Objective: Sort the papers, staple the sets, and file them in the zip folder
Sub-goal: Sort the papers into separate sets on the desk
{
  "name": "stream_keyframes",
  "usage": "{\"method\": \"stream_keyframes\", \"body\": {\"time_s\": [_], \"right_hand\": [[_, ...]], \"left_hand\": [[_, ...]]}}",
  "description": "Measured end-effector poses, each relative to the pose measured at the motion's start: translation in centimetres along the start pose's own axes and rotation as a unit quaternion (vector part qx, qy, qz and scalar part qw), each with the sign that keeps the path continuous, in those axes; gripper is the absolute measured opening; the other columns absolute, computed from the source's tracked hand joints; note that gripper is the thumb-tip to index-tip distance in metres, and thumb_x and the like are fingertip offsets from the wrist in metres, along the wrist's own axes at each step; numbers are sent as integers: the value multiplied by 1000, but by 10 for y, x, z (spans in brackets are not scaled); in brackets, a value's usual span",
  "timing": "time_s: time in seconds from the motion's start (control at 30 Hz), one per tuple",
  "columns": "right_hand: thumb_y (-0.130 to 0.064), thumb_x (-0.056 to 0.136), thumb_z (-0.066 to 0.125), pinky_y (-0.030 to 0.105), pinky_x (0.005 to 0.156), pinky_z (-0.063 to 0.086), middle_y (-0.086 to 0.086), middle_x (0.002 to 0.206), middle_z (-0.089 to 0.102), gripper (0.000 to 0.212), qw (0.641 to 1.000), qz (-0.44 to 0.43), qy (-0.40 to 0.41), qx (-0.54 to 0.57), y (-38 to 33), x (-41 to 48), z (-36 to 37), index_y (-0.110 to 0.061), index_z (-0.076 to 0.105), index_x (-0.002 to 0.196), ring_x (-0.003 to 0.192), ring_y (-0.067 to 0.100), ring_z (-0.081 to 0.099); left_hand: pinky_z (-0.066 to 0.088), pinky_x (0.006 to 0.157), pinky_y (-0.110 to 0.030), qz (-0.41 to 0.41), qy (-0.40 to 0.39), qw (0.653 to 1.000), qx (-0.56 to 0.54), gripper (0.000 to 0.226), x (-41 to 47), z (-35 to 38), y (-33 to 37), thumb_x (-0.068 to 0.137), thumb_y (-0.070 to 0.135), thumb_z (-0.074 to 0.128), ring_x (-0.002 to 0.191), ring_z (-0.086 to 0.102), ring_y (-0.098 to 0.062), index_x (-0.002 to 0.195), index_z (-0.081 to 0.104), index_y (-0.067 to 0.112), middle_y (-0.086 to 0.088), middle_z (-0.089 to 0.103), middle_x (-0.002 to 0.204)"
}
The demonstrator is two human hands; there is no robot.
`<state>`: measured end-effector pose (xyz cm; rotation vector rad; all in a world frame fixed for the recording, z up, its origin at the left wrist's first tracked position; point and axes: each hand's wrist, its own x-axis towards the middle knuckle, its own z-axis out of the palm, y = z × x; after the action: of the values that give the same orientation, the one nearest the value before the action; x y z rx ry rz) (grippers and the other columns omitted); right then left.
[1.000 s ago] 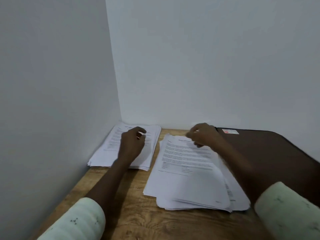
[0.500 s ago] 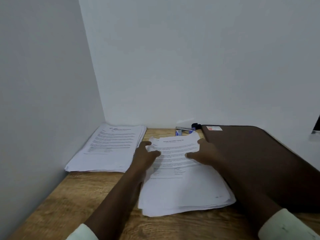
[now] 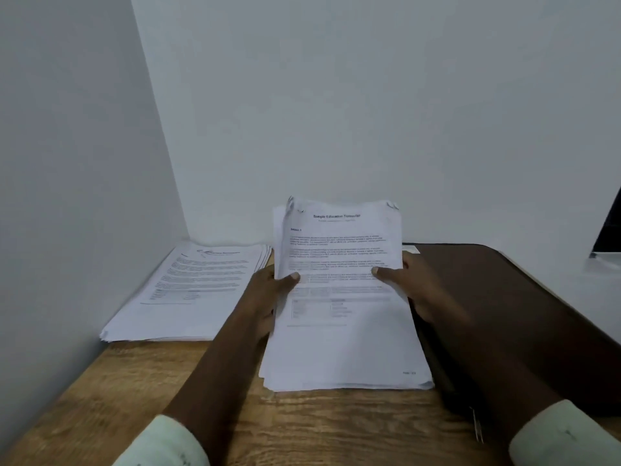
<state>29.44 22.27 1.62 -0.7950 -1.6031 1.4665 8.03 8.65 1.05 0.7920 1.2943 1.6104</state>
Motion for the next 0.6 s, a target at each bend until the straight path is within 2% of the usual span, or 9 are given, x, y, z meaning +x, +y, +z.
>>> {"method": "stream_keyframes", "body": {"time_s": [0.07,0.13,0.23,0.3,0.4,0.47,0.53,0.6], "right_hand": [[-2,88,69,27,73,57,9,105,75,24,998,-21,50,-8,4,3,-6,-6,68,111,89,18,74],[-2,89,68,33,77,58,7,102,75,21,998,-32,59,1,8,5,-10,-7,68,109,90,21,74],[3,90,63,35,83,59,6,106,75,26,999,-42,12,21,4,3,-12,-6,66,114,96,24,73],[5,89,62,33,79,60,10,109,74,30,999,-27,-14,37,0,1,-14,-3,64,119,97,25,72],[4,89,62,30,73,60,10,108,74,30,996,7,-81,20,-2,-3,-16,-3,65,118,96,26,73],[-1,90,64,34,78,59,13,111,73,30,996,11,-92,10,-2,-5,-14,-4,66,119,99,30,72],[-10,93,63,36,84,58,11,112,73,28,998,-15,-61,-8,-1,-6,-7,-7,64,121,101,28,71],[-20,97,59,38,94,53,4,117,71,32,995,-46,-47,-71,2,-6,5,-13,59,128,107,22,68]], "left_hand": [[49,97,-60,0,-23,999,-25,36,6,-4,-11,95,-3,56,110,66,-42,131,56,1,-21,68,122],[47,99,-62,-5,-45,998,-39,43,11,-10,-15,92,-7,57,115,62,-45,135,53,0,-24,64,127],[50,99,-56,6,-71,997,-36,46,12,-11,-14,90,-2,62,118,60,-44,135,54,2,-24,63,129],[52,98,-51,33,-56,997,-37,37,8,-8,-8,96,11,60,117,63,-39,132,57,4,-20,65,127],[48,102,-55,59,-10,996,-70,39,8,-15,-7,95,21,62,115,65,-38,130,60,3,-20,66,125],[44,104,-60,65,10,993,-100,39,9,-21,-9,95,16,63,116,63,-41,131,58,2,-22,65,126],[41,107,-61,59,-11,991,-118,41,8,-20,-12,96,14,61,120,60,-42,135,55,2,-24,62,131],[42,107,-58,50,-46,990,-123,40,4,-13,-11,99,11,53,123,57,-41,138,52,3,-24,59,134]]}}
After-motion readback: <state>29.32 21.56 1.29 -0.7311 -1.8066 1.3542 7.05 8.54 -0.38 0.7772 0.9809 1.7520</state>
